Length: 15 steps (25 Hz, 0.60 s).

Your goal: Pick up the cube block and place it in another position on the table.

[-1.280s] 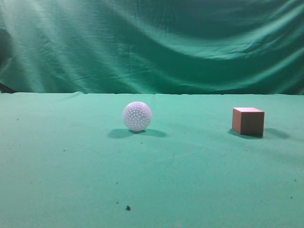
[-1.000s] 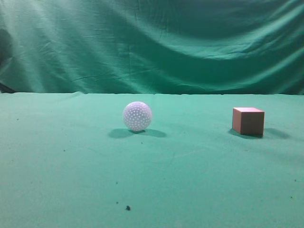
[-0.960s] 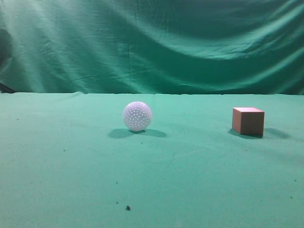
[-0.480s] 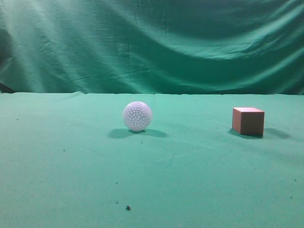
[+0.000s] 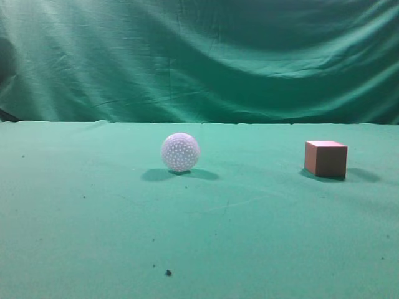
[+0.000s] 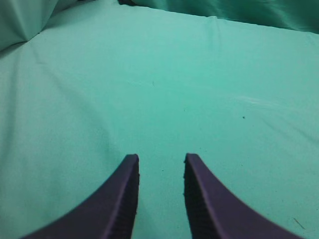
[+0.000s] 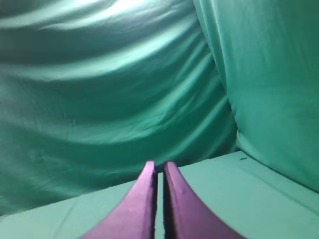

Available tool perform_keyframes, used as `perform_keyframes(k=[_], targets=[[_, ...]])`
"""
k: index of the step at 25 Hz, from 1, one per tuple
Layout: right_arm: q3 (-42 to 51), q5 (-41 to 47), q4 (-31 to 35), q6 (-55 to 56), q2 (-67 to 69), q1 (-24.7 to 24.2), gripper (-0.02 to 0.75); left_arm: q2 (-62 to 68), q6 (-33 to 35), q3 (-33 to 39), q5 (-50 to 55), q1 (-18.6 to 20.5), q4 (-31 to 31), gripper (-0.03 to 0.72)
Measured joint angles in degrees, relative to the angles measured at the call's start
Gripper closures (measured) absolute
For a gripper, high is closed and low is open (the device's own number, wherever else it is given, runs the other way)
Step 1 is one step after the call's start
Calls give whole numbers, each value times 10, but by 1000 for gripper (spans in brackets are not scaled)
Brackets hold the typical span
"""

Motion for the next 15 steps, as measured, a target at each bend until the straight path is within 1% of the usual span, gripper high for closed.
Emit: perform_keyframes(k=[3, 7, 9, 11, 13, 15], targets=[[-84, 64, 1, -1, 52, 0, 738, 0, 0, 0, 0, 0, 0, 426], [-184, 228, 1, -2, 149, 0, 738, 0, 0, 0, 0, 0, 0, 426], [-209, 274, 1, -2, 192, 0, 738, 0, 0, 0, 0, 0, 0, 426], [-217, 298, 1, -10, 224, 0, 738, 0, 0, 0, 0, 0, 0, 426], [-224, 318, 0, -40, 256, 0, 738, 0, 0, 0, 0, 0, 0, 426], [-245, 361, -2, -74, 295, 5, 738, 0, 0, 0, 0, 0, 0, 426]])
